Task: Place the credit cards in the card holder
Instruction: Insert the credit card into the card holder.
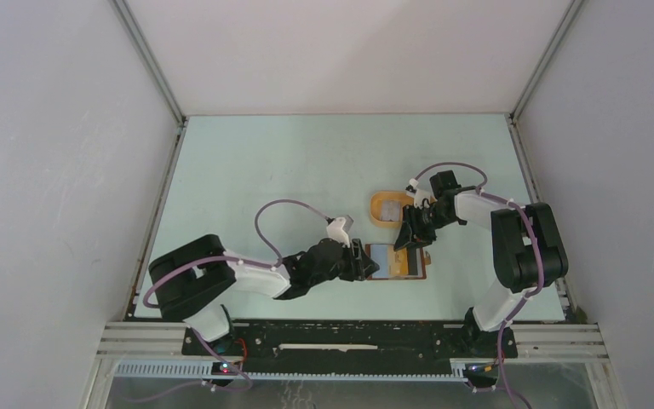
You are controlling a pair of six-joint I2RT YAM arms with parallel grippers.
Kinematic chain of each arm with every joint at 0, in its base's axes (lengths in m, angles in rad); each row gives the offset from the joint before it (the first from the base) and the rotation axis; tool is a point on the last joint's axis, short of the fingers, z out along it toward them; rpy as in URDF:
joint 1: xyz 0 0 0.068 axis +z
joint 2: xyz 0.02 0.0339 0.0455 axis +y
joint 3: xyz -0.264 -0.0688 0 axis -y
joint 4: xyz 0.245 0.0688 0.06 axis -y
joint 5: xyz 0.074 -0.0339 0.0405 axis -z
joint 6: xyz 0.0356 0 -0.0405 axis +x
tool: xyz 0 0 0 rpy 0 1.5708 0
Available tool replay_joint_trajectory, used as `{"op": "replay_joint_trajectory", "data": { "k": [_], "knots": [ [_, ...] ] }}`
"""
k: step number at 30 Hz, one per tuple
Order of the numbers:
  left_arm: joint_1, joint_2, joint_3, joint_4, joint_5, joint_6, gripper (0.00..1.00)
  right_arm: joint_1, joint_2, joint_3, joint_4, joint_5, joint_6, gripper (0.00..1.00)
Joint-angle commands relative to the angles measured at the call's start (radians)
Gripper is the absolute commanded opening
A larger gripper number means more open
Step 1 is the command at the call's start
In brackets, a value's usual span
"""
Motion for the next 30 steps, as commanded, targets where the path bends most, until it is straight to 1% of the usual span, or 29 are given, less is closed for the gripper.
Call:
{"op": "replay_joint_trajectory", "data": {
  "k": [1,7,15,23,30],
  "knots": [
    [-0.057,-0.049,0.066,-0.08,-0.074,0.047,0.52,0.002,-0.008,0.015,-0.01,0.018,-0.016,0.42],
    [-0.12,0.03,0.217,-0.083,-0.075,0.048,0.52,-0.003,-0.006,0.015,-0.008,0.016,-0.014,0.42],
    [-0.134,0.185,0.437,-0.141,-0.022,0.059,0.52,-0.008,-0.007,0.015,-0.006,0.012,-0.014,0.42],
    [-0.134,0.296,0.546,-0.169,0.04,0.055,0.51,-0.01,-0.003,0.019,-0.012,0.008,-0.015,0.42],
    [-0.134,0.357,0.632,-0.289,0.012,0.065,0.51,-0.01,-0.004,0.019,-0.013,0.01,-0.017,0.42]
  ]
}}
